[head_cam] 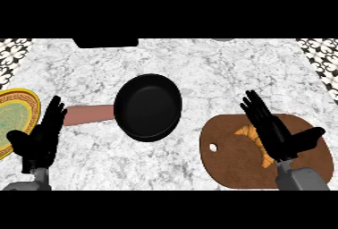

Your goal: Pick the croissant from the cutting board and place it in the pot

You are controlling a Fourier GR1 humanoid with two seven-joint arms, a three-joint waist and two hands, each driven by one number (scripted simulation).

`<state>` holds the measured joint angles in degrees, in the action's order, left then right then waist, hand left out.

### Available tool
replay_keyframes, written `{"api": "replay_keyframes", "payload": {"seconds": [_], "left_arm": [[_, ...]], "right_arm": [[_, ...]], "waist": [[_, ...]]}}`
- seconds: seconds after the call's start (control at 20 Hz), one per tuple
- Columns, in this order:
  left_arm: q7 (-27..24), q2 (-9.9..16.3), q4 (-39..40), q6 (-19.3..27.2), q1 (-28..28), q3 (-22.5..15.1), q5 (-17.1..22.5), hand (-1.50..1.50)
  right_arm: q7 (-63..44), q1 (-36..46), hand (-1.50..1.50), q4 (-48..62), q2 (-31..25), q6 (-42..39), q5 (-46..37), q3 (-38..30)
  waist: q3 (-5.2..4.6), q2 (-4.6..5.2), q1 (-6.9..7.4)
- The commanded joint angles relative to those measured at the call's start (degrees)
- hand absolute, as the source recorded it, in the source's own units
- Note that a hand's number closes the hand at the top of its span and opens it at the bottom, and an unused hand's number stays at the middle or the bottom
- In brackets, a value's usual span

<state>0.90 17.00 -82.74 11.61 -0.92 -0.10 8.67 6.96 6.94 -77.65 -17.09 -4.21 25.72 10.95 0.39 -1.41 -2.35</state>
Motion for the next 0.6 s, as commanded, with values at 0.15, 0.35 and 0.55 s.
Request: {"api": "replay_keyframes", "payload": {"seconds": [0.15, 0.35, 0.55], "left_arm": [[0.5, 0.0, -3.0, -0.3, -8.0, 0.1, 0.2, 0.0], [1.2, -1.4, -3.7, -0.4, -9.3, -0.7, 1.0, 0.0], [5.7, -0.4, -5.9, -1.2, -11.5, 0.1, 3.0, 0.0]], "right_arm": [[6.7, 14.6, 1.5, 5.1, -8.5, -18.0, 0.9, -2.9], [15.6, 18.4, 1.5, 0.7, -20.8, -18.7, -17.5, -0.1], [35.5, 18.5, -1.5, 17.0, -18.1, -26.3, -16.3, -3.1]], "waist": [[-0.08, 2.13, 5.2], [-0.19, 1.82, 4.98], [0.1, 2.84, 6.38]]}}
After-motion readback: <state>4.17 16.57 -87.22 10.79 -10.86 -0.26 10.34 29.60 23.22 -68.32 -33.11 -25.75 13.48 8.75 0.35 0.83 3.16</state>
